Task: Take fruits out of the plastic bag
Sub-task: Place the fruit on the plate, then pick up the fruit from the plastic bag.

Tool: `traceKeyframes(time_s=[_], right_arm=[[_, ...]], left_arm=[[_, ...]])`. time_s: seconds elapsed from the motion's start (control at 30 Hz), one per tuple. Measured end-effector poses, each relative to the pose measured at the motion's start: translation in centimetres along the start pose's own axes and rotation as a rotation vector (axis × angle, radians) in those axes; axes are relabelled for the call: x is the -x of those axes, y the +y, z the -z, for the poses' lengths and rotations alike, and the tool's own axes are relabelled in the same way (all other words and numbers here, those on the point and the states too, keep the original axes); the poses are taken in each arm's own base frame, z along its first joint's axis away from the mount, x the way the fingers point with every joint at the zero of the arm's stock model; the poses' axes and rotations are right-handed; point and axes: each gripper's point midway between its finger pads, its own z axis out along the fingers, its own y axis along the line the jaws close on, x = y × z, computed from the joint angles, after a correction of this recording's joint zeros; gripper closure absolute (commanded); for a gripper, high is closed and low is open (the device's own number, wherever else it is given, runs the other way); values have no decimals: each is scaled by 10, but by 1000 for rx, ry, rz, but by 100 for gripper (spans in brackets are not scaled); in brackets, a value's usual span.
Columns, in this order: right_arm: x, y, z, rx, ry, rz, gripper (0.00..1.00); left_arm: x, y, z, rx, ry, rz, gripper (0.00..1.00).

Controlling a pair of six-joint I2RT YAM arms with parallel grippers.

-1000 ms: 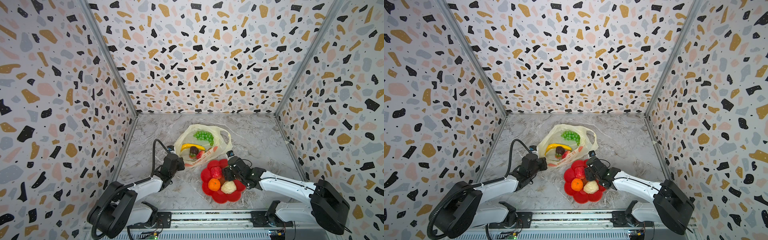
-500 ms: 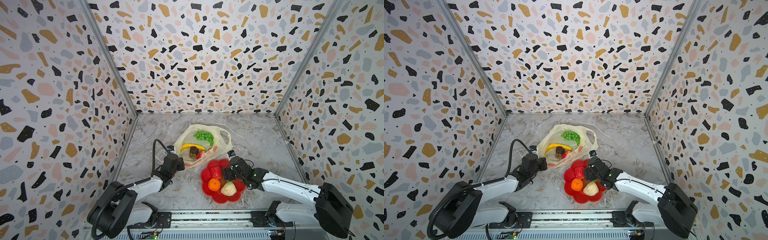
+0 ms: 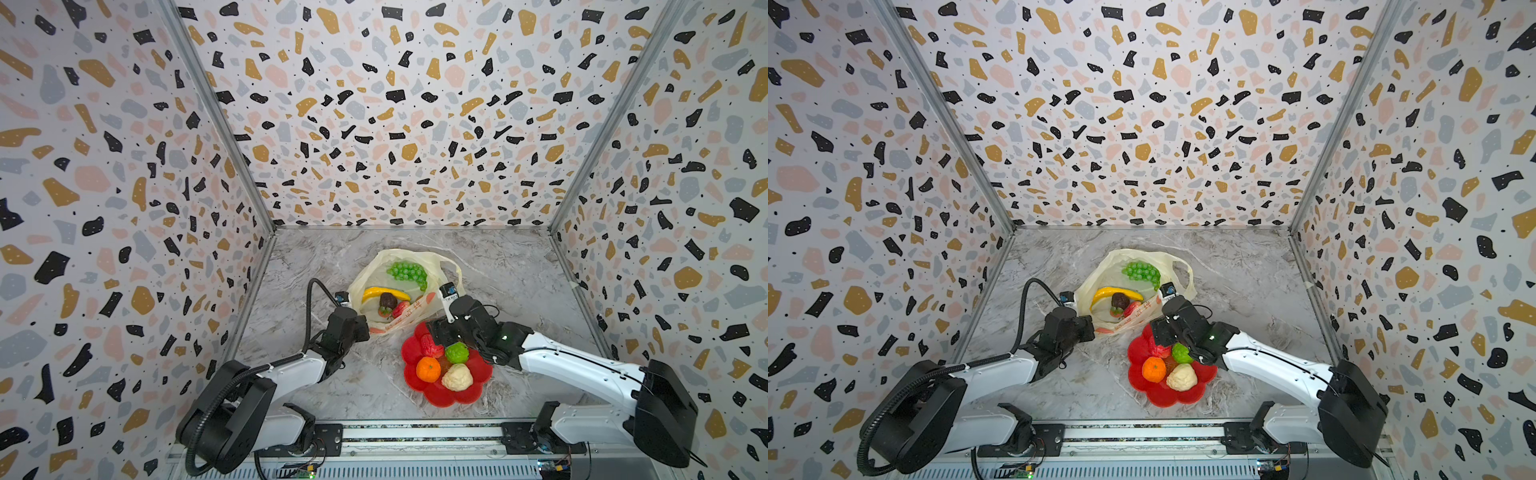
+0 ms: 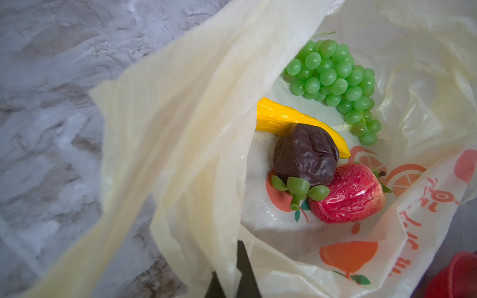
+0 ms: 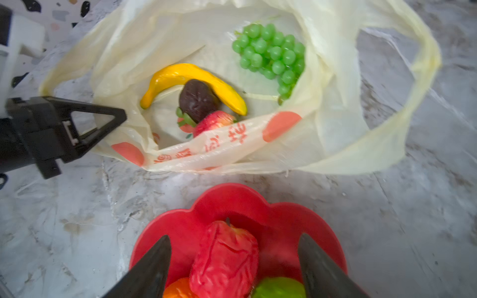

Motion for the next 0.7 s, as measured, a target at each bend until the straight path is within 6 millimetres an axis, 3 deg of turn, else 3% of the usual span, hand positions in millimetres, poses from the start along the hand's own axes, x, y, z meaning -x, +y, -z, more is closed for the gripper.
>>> traceKeyframes(time_s=[0.3, 0.57, 0.7], right_arm=[[25, 45, -58, 160, 39, 363, 23], [25, 24, -114, 256, 95, 509, 18], [29, 23, -135, 303, 101, 565, 18]], left_arm=[[1, 0, 1, -1, -3, 1, 99], [1, 0, 1, -1, -2, 1, 99], [1, 0, 1, -1, -2, 1, 99]])
